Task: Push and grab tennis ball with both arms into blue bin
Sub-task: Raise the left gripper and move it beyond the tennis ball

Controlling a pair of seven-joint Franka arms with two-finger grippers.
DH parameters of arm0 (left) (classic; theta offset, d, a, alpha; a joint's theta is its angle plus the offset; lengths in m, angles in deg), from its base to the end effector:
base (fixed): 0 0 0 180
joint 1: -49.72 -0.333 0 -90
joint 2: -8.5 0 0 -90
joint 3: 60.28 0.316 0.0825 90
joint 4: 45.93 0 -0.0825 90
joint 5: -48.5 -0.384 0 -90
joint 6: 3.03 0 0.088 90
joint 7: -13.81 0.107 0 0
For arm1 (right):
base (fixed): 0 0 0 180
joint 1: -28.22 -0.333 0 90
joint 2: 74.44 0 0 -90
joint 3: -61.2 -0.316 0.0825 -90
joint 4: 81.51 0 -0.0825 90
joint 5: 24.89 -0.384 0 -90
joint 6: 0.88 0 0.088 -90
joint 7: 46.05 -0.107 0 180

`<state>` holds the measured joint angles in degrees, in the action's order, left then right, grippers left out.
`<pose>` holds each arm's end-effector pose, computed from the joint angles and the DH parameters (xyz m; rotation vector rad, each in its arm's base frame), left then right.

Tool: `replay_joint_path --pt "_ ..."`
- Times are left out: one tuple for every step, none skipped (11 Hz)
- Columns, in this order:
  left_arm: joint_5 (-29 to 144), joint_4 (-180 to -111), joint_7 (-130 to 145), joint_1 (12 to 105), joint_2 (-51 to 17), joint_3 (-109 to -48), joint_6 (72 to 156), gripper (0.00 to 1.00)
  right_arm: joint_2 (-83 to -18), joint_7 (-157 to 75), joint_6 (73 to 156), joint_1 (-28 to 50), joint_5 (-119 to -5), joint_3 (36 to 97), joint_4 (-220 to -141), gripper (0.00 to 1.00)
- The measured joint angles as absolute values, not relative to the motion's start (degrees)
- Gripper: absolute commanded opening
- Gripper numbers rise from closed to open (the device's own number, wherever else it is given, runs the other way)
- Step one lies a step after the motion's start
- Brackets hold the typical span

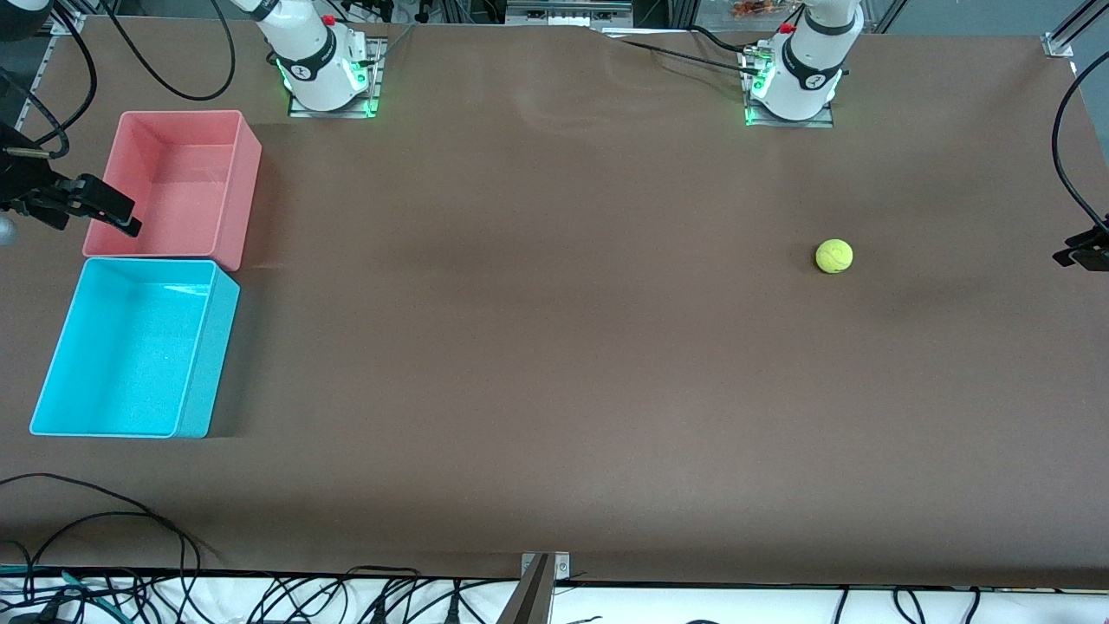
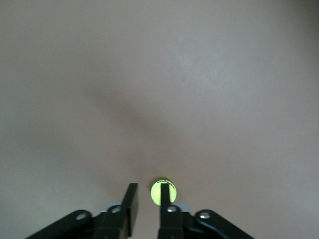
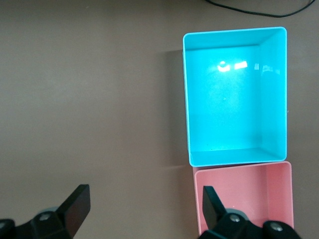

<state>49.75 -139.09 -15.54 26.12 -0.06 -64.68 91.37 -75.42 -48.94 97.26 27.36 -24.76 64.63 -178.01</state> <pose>0.5617 0.1961 0.5189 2.8360 1.2845 -0.2023 0.5595 -0.0256 0.5927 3.1361 -0.1491 0.0718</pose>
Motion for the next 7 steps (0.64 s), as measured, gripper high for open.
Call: replay_joint_path --pt "49.8 -139.6 -21.5 26.0 -0.6 -64.8 91.2 0.00 -75.4 -48.9 97.3 27.4 -24.8 64.6 -178.0 1.00" --pt "49.8 -141.1 -27.5 26.0 -0.7 -64.8 91.2 0.00 -75.4 -48.9 97.3 27.4 -24.8 64.6 -178.0 1.00" --pt "49.8 -142.8 -32.8 25.9 -0.8 -64.9 91.2 0.00 -75.4 -48.9 97.3 27.3 -24.8 64.6 -178.0 1.00" --pt "49.8 -144.8 -35.9 25.8 -0.7 -64.9 92.0 0.00 -75.4 -48.9 97.3 27.3 -24.8 64.6 -178.0 1.00" --pt "49.8 -148.0 -37.4 25.2 -0.4 -64.9 95.6 0.00 -75.4 -48.9 97.3 27.3 -24.8 64.6 -178.0 1.00" --pt "49.8 -152.9 -37.8 24.5 0.6 -64.9 101.4 0.00 -75.4 -48.9 97.3 27.3 -24.8 64.6 -178.0 1.00" --pt "49.8 -158.2 -38.4 23.9 1.9 -64.9 106.4 0.00 -75.4 -48.9 97.3 27.3 -24.8 64.6 -178.0 1.00"
